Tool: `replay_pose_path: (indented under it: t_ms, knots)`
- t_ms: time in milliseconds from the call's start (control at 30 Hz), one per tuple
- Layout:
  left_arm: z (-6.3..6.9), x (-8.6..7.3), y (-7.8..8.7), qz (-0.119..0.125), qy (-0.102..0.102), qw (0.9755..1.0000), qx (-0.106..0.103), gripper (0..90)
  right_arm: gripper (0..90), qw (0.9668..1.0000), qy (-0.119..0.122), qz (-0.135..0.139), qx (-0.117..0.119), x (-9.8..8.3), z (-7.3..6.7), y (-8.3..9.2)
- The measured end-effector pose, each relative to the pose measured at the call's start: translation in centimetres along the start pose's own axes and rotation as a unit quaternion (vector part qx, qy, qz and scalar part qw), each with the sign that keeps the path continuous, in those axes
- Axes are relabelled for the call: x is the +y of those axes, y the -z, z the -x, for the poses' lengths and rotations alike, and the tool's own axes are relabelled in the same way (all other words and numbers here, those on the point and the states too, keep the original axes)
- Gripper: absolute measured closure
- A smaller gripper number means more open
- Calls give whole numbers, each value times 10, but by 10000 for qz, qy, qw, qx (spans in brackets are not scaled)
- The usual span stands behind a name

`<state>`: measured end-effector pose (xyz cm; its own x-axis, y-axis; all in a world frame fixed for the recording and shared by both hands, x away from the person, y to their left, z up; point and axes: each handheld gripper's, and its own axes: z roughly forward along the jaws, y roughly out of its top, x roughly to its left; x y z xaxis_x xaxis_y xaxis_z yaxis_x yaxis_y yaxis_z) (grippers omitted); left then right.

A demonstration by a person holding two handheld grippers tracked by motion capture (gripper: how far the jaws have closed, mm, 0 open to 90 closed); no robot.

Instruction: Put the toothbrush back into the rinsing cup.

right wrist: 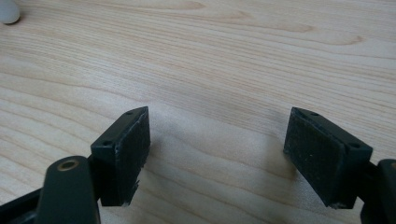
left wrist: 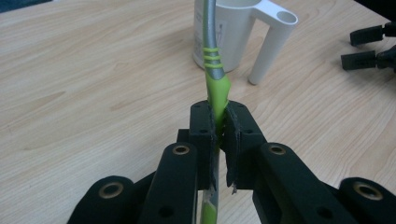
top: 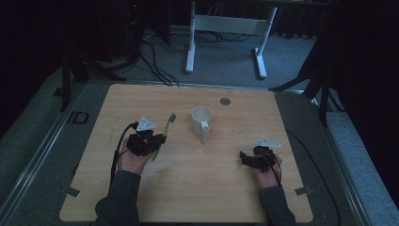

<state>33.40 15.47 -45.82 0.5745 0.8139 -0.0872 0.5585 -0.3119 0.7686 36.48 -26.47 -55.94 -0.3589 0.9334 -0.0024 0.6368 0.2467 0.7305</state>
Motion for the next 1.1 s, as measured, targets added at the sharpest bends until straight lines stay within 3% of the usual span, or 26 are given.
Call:
replay_pose_path:
  t_ms: [433, 1100]
  knots:
    - [5, 5, -2, 212, -44, 9998, 24, 825, 223, 10000, 9, -3, 1, 0, 0, 0]
    - [13, 13, -7, 431, -98, 9989, -141, 825, 223, 10000, -14, -2, 3, 0, 0, 0]
